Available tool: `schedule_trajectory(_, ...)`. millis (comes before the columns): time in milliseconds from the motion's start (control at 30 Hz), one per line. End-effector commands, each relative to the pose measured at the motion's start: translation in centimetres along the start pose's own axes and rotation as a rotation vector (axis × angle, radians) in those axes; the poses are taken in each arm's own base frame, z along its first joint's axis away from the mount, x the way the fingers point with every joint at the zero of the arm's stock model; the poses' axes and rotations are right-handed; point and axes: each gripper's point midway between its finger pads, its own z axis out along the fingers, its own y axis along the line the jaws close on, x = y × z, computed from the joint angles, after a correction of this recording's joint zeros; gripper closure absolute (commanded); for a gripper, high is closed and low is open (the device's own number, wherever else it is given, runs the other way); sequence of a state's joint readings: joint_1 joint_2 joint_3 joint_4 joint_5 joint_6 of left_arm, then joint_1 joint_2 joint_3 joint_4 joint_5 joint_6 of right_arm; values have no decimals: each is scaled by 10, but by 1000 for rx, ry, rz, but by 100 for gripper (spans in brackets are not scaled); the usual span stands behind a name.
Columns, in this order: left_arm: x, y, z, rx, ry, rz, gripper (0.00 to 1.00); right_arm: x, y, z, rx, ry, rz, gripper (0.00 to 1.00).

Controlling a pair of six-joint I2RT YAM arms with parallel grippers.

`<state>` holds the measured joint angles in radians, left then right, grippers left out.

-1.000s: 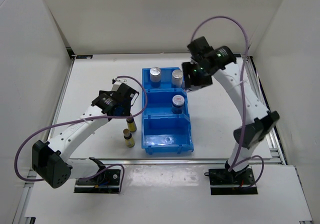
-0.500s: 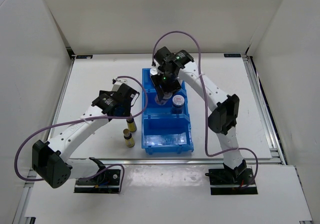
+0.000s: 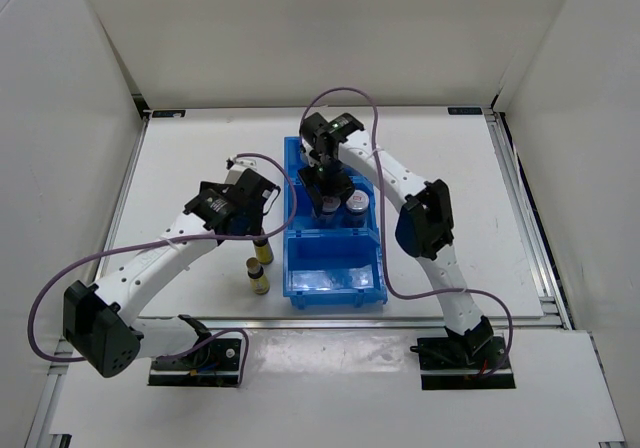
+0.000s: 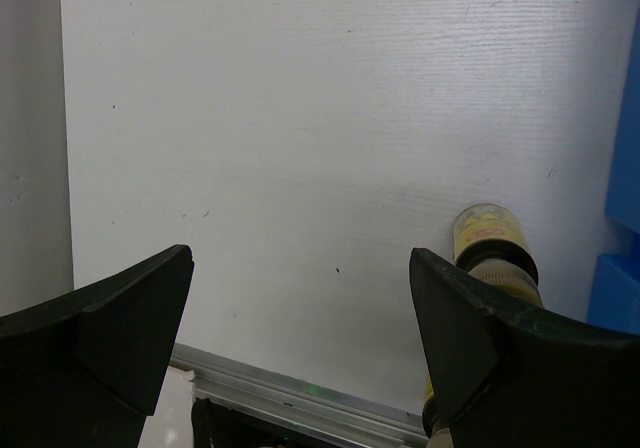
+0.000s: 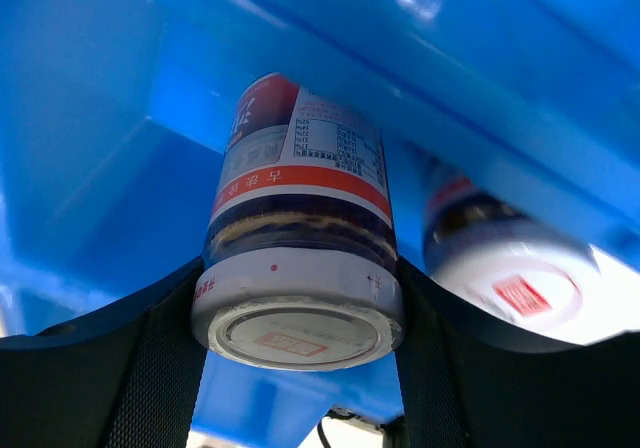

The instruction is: Organize the condiment bottles

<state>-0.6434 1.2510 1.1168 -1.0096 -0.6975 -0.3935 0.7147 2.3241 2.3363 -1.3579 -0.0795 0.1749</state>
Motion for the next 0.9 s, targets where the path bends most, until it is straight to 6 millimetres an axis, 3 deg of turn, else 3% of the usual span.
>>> schedule_trajectory(0, -2, 3, -7, 2, -37, -12, 0, 8, 7, -13, -4, 23, -8, 94)
schedule_trajectory(133, -2, 3, -7, 2, -37, -11, 0, 10, 3, -1, 11, 55, 6, 77)
schedule_trajectory(167, -2, 3, -7, 2, -37, -11, 0, 10, 3, -1, 11, 55, 6, 71)
schedule_trajectory(200, -2, 3, -7, 2, -37, -11, 0, 11, 2, 3, 13, 65, 8, 57)
schedule_trajectory(267, -2, 3, -7, 2, -37, -11, 0, 11, 0, 3, 24, 63, 7, 45)
schedule_trajectory(333, -3, 5, -7, -7, -41, -12, 0, 7, 1, -4, 29, 38, 13, 27)
schedule_trajectory(400, -1, 6, -7, -10, -35, -6, 0, 0, 0, -13, 49, -4, 34, 17)
schedule_trajectory(433, -1, 6, -7, -10, -35, -6, 0, -5, 3, -24, 41, -43, 39, 7)
schedule_trajectory(533, -8, 9, -13, -19, -55, 5, 0, -17, 6, -55, 19, -152, 71, 0)
schedule_trajectory(633, -21, 8, -21, -1, -87, 12, 0, -27, 13, -90, -50, -258, 113, 0)
schedule_trajectory(700, -24, 1, -25, 16, -98, 38, 0, -37, 1, -112, -61, -340, 159, 0)
schedule_trajectory(733, -27, 1, -26, 19, -104, 32, 0, -37, 2, -136, -90, -404, 168, 0)
schedule_trajectory(867, -27, -18, -35, 136, -88, 55, 0, -42, -13, -168, -182, -518, 254, 0)
